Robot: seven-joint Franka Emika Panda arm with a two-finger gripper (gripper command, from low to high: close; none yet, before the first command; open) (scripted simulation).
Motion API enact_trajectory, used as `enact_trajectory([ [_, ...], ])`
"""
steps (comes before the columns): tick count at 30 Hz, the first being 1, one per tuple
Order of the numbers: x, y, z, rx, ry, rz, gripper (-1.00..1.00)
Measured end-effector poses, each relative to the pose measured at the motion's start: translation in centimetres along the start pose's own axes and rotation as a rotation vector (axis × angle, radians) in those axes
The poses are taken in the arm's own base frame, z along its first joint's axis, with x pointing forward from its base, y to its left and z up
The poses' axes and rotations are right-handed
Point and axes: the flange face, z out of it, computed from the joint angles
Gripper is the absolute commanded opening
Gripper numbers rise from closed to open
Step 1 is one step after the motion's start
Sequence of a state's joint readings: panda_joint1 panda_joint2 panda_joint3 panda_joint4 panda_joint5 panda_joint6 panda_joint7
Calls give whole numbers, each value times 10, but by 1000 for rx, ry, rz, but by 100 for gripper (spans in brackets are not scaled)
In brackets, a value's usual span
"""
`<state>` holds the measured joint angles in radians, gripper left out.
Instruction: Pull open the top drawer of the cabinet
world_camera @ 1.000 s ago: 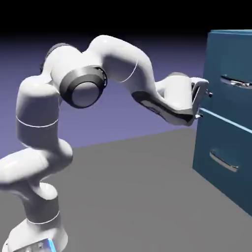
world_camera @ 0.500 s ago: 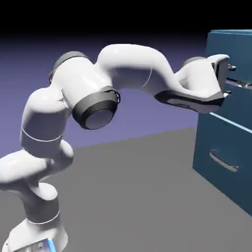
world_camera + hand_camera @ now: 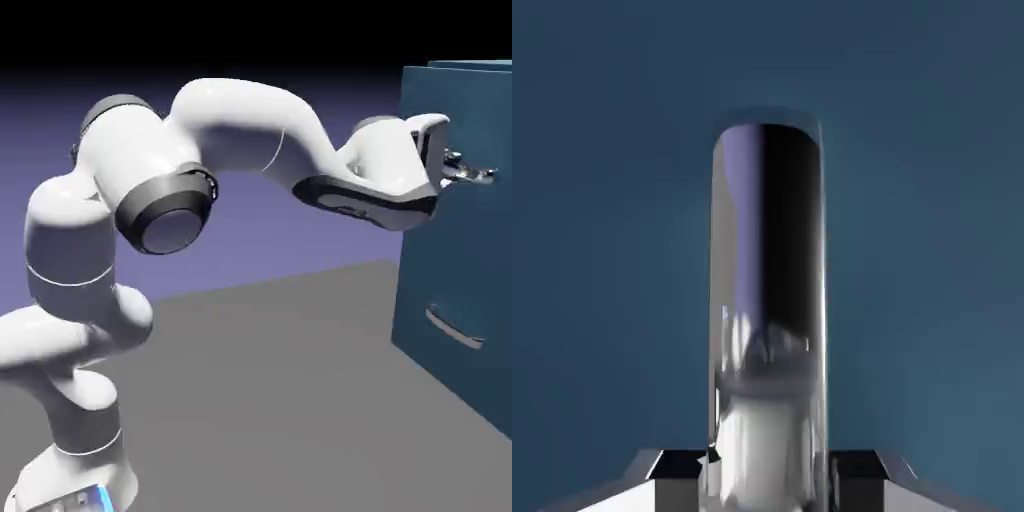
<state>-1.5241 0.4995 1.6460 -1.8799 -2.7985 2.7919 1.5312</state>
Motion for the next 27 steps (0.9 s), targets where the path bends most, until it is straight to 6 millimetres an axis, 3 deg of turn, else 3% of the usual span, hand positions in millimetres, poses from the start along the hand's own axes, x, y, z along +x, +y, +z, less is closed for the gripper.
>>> enact_trajectory([
  [12,0,0,-82,0,0,0,-100],
  [24,0,0,-210,0,0,0,-100],
  [25,0,0,-211,0,0,0,100],
  [27,0,0,-211,0,0,0,100],
])
